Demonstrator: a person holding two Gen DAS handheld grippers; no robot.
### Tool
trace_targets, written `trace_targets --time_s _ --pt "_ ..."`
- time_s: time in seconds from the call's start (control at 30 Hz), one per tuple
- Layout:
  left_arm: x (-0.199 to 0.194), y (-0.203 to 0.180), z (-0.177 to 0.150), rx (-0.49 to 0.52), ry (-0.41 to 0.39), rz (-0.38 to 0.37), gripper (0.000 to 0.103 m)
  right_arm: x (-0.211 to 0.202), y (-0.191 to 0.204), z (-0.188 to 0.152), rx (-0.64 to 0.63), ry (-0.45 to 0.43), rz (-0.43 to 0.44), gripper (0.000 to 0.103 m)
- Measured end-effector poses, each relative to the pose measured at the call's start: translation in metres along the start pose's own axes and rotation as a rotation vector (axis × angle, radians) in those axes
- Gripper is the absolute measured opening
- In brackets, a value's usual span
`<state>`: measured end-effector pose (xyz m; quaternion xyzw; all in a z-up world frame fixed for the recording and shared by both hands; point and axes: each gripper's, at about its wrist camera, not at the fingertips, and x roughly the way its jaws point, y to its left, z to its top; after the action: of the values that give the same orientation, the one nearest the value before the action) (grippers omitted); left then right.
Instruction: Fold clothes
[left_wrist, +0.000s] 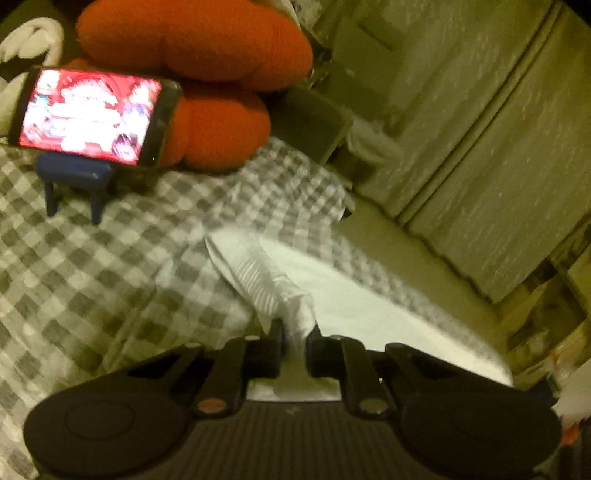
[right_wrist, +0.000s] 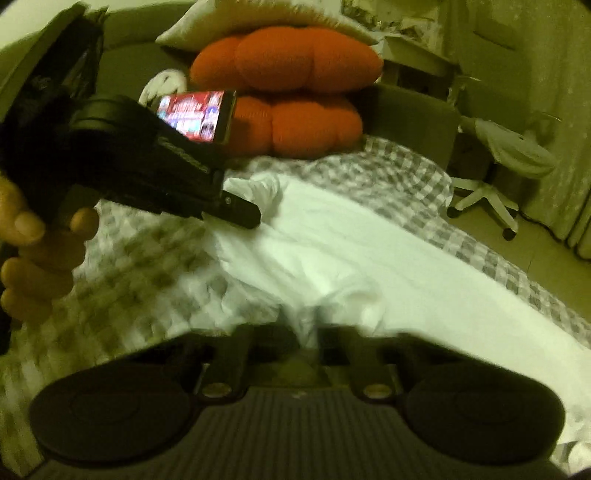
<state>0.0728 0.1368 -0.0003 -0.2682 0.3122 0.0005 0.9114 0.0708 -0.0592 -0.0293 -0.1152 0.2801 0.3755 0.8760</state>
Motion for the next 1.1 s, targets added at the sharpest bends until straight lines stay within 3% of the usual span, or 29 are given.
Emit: trace_targets --time_s 0.1,0.23,0.27,0.3,0.33,0.37,0.4,0.47,0.53,0.63,0.77,0.83,0.87,0.9,1.03,1.1 --pt "-0.026 0.006 0.010 -0.041 -0.006 -0.021 0.011 -0.025 -0.005 0.014 0.118 -0.061 0.115 0.001" --pt "-0.070 -0.008 0.023 0.031 -0.064 -0.030 0.012 -0.057 -0.028 0.032 0.456 -0.107 0.406 0.001" --pt "-0.076 -0.011 0.026 0.054 -0.082 -0.019 0.018 -0.060 -0.035 0.033 0.543 -0.103 0.481 0.001" --pt "-0.076 -0.010 0.028 0.076 -0.102 0.010 0.043 -0.058 -0.041 0.032 0.598 -0.096 0.529 0.001" --pt "-0.075 -0.009 0.028 0.089 -0.110 0.036 0.060 -0.056 -0.045 0.029 0.638 -0.087 0.561 0.002" --pt "-0.069 -0.004 0.026 0.084 -0.092 0.054 0.075 -0.047 -0.050 0.024 0.683 -0.048 0.549 0.005" --pt "-0.063 0.000 0.023 0.078 -0.074 0.072 0.072 -0.034 -0.053 0.016 0.722 0.015 0.499 0.016" --pt "-0.052 0.009 0.019 0.066 -0.038 0.100 0.070 -0.010 -0.051 0.001 0.747 0.156 0.372 0.016" --pt "-0.047 0.017 0.013 0.052 -0.008 0.090 0.070 -0.001 -0.046 -0.003 0.704 0.202 0.252 0.016" --pt "-0.051 0.026 0.007 0.024 -0.013 0.110 0.071 -0.015 -0.035 0.010 0.587 0.126 0.190 0.016" --pt "-0.050 0.041 0.006 -0.067 0.012 0.086 0.070 -0.037 0.000 0.023 0.313 0.060 0.272 0.017" --pt "-0.050 0.045 0.004 -0.093 0.011 0.098 0.070 -0.044 0.018 0.022 0.195 0.048 0.300 0.032" --pt "-0.049 0.046 0.003 -0.101 0.012 0.105 0.070 -0.046 0.026 0.020 0.137 0.043 0.313 0.052" --pt "-0.049 0.047 0.002 -0.109 0.015 0.107 0.070 -0.047 0.034 0.019 0.097 0.043 0.319 0.059" --pt "-0.050 0.050 0.000 -0.143 0.032 0.082 0.070 -0.027 0.052 0.010 0.060 0.103 0.339 0.059" --pt "-0.049 0.053 -0.002 -0.167 0.043 0.060 0.070 -0.013 0.061 0.006 0.023 0.156 0.287 0.050"
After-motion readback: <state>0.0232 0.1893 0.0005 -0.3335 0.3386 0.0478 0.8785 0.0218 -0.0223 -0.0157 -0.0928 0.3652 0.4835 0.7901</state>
